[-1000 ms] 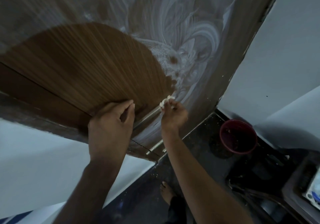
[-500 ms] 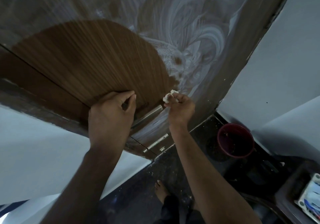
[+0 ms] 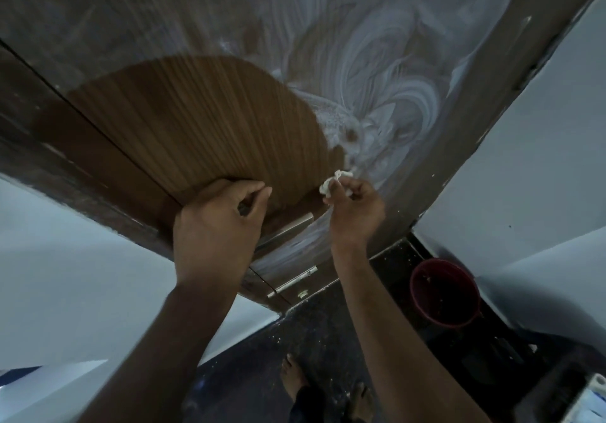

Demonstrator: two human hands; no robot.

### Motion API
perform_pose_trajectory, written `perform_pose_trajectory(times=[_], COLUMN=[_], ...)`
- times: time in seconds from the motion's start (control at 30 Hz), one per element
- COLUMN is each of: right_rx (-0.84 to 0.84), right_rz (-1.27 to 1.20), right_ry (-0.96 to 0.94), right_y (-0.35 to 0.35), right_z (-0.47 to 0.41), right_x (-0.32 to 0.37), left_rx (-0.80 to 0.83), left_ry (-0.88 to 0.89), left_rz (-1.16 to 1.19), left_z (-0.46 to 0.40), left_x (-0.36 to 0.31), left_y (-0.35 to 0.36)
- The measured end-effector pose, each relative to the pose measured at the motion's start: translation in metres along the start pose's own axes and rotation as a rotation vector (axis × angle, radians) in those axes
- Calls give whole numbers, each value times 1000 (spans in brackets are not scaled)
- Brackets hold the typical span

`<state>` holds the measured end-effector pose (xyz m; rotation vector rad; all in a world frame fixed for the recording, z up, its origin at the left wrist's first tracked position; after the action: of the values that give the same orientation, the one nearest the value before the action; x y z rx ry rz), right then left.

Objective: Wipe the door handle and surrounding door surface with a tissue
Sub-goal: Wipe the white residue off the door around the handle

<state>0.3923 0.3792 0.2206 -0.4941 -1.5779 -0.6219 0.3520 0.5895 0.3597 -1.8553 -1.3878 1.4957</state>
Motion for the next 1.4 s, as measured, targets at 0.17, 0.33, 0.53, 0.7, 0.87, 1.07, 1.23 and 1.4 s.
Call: perform_pose_trajectory(times=[0.17, 0.33, 0.53, 0.7, 0.87, 1.07, 1.23, 1.4], right_rx=[-5, 18, -38, 79, 6, 68, 157, 34], right_rz=[-10, 47, -1, 42, 90, 103, 92, 220], right_ry=[-313, -400, -210, -724, -450, -373, -964, -800], right_y=[15, 10, 11, 32, 11, 21, 46, 17], right_z=[-2, 0, 3, 25, 0, 22, 52, 2], right_x=[69, 78, 60, 149, 88, 69, 172, 113], left_rx=[-54, -72, -100, -108, -138, -117, -140, -139], left_ry=[14, 15, 11, -4, -105, -179, -219, -247], left_rz=[-10, 17, 59, 67, 103, 133, 122, 140], left_z=[3, 5, 9, 15, 25, 30, 31, 29], left_x=[2, 3, 7, 14, 32, 41, 48, 50], left_y=[-5, -5, -13, -23, -34, -30, -35, -33])
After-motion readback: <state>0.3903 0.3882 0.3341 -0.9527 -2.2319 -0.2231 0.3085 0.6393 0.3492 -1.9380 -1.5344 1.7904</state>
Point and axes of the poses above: each hand's wrist, its own z-axis away from the middle knuckle, its own y-axis out of the palm, x = y × z, the point moved 9 cm from there along -z, towards the middle knuckle, and after that the axes turned 15 degrees about -y, right-handed, at the moved point
